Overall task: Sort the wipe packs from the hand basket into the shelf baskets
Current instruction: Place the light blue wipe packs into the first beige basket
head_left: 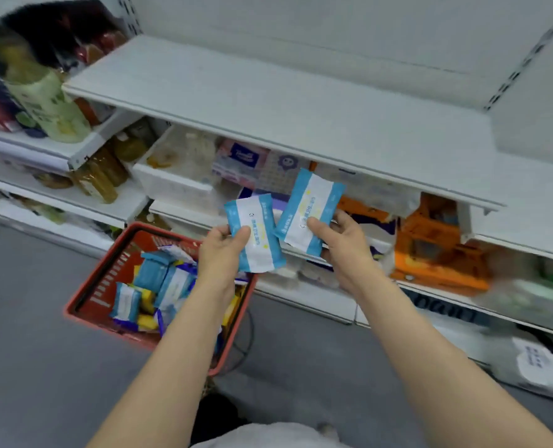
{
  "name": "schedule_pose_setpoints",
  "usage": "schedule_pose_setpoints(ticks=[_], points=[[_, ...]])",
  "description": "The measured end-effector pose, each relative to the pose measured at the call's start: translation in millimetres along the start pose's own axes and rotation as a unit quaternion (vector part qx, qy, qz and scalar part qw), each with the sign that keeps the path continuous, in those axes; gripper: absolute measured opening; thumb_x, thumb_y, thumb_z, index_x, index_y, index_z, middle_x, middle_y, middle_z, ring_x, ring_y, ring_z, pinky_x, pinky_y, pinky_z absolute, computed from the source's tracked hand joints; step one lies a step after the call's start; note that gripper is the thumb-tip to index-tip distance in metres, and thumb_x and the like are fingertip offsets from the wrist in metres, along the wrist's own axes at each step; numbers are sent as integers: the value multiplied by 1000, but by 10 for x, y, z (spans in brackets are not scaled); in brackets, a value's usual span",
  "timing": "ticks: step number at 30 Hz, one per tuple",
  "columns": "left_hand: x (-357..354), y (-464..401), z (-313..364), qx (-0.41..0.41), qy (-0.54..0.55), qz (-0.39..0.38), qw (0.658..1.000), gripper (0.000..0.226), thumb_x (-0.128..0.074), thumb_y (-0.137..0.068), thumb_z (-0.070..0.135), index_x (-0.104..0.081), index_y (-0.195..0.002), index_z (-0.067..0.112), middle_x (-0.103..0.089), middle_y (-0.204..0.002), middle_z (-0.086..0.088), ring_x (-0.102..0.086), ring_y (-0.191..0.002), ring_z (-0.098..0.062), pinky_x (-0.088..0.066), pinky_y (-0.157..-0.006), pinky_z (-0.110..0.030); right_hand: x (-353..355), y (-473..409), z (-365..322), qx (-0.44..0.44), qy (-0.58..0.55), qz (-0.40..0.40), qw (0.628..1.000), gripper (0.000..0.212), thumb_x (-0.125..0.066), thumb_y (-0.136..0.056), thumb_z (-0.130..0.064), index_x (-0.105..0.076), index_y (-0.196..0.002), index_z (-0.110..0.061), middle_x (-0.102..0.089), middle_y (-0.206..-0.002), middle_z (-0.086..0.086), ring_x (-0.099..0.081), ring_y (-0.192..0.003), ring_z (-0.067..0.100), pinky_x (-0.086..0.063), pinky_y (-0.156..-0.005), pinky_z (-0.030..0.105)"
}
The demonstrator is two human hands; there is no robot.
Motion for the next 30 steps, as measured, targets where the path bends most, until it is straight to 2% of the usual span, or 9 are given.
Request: schedule_pose_setpoints(ticks=[4,7,9,13,15,20,24,27,30], points=[[-1239,446,13,-46,-8,-83,995,20,-62,-92,7,-57,-111,7,-72,-100,-13,-69,-86,-26,-57,-80,-40,1183,330,-669,101,-14,67,993,64,-78,-78,0,-46,-130,-16,-69,-120,7,-70,-105,21,-60,-81,40],[-2149,757,-31,-60,-4,-145,988,17,-62,-92,6,-60,-108,9,-74,-97,-10,-70,-85,-25,-58,-81,-40,2033,619,-1111,143,-5,110,983,89,-81,-74,1,-35,-141,-35,-69,-117,6,-70,-104,19,-60,-76,37],[-2653,929,-60,-60,5,-177,982,15,-64,-91,5,-60,-104,12,-76,-95,-4,-72,-88,-23,-59,-81,-40,2508,787,-1357,162,-5,147,976,78,-80,-74,-2,-45,-128,-45,-71,-109,10,-73,-94,21,-60,-68,36],[-3708,1240,-141,-47,-2,-245,968,17,-65,-91,8,-58,-104,16,-75,-101,-4,-72,-94,-23,-58,-84,-43,3507,1072,-1872,213,-48,255,942,43,-75,-81,-4,-51,-105,-30,-68,-106,10,-73,-79,14,-57,-58,29],[-4184,1349,-180,-40,-3,-267,963,19,-65,-91,10,-57,-109,13,-75,-101,-5,-72,-94,-23,-59,-82,-42,3964,1169,-2078,232,-63,312,919,36,-75,-83,-8,-49,-99,-25,-65,-107,10,-72,-80,15,-56,-60,27],[-5357,1571,-243,-36,15,-319,947,30,-65,-89,2,-53,-116,7,-71,-110,-9,-72,-94,-21,-60,-74,-36,4972,1318,-2441,246,-81,396,881,34,-76,-82,-8,-47,-97,-17,-59,-104,8,-69,-78,18,-56,-54,27],[-6356,1775,-304,-62,33,-375,924,40,-66,-86,-3,-51,-112,24,-71,-103,-3,-72,-89,-18,-60,-69,-37,5751,1335,-2816,260,-71,402,875,54,-79,-77,-1,-47,-116,-21,-66,-106,1,-73,-78,13,-56,-54,29],[-7035,1905,-347,-83,19,-400,913,42,-65,-86,-3,-52,-113,26,-74,-91,0,-72,-86,-20,-60,-74,-44,6276,1273,-3130,257,-44,407,875,43,-78,-77,0,-57,-108,-21,-71,-95,-2,-73,-76,14,-56,-54,30],[-7620,2000,-396,-84,21,-402,911,35,-65,-88,0,-52,-112,21,-72,-97,-3,-70,-91,-25,-59,-77,-44,6782,1227,-3384,249,-31,414,875,35,-79,-77,-3,-62,-99,-23,-72,-92,-2,-73,-79,15,-59,-58,32]])
Point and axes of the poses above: each hand's wrist, its own y-axis away from the middle knuckle, its own x-axis out of the back of the hand, z = x × y, the point moved 7 cm from there along -y, towards the middle knuckle
